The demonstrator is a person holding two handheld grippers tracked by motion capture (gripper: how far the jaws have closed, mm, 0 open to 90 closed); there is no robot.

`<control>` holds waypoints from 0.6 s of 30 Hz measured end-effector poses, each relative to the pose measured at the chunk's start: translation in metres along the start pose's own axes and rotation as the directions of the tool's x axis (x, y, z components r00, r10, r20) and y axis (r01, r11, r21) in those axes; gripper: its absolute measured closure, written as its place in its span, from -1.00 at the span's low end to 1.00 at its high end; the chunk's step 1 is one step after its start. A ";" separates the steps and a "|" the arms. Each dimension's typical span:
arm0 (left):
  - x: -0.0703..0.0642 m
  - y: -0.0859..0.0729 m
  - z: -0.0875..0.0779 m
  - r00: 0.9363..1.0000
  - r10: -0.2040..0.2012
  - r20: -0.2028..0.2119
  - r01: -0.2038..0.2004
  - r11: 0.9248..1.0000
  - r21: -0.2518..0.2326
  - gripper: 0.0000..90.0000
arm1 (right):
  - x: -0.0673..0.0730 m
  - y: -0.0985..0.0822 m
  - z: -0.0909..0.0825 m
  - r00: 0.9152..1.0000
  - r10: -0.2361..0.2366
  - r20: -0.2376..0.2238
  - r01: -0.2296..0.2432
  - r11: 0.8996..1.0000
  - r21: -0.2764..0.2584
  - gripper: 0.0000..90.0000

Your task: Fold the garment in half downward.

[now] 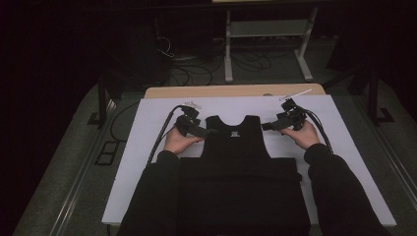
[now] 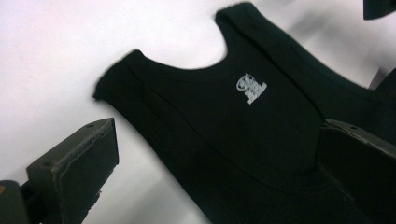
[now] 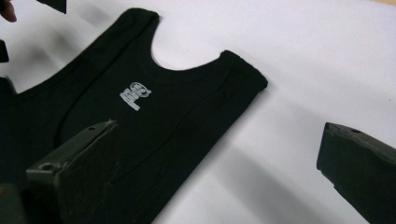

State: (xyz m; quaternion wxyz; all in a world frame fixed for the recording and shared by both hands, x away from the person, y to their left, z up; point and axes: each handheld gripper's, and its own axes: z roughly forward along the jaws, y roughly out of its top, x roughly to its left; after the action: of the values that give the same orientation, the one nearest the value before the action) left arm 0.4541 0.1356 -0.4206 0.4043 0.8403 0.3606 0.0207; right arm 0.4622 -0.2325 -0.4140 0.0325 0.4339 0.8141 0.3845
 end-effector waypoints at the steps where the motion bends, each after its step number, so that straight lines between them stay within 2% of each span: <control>1: 0.000 -0.001 0.002 1.000 -0.003 0.005 0.003 1.000 -0.001 -1.00 | 0.000 0.000 0.001 1.000 0.000 0.000 0.000 1.000 0.002 -1.00; 7: 0.001 -0.004 0.011 0.999 -0.032 0.017 0.032 0.999 -0.014 -1.00 | 0.001 -0.003 0.011 1.000 -0.011 -0.005 0.011 1.000 0.019 -1.00; 15: 0.002 -0.009 0.020 0.999 -0.040 0.016 0.041 0.999 -0.014 -1.00 | 0.008 -0.009 0.025 1.000 -0.014 -0.028 0.015 0.999 0.034 -1.00; 18: 0.003 -0.010 0.023 0.998 -0.058 0.019 0.058 0.998 -0.021 -1.00 | 0.010 -0.011 0.029 0.999 -0.019 -0.032 0.020 0.999 0.042 -1.00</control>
State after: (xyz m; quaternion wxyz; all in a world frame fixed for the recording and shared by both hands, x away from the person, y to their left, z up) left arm 0.4577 0.1263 -0.4434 0.4172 0.8251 0.3809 0.0051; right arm 0.4597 -0.2108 -0.4389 0.0143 0.4203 0.8267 0.3739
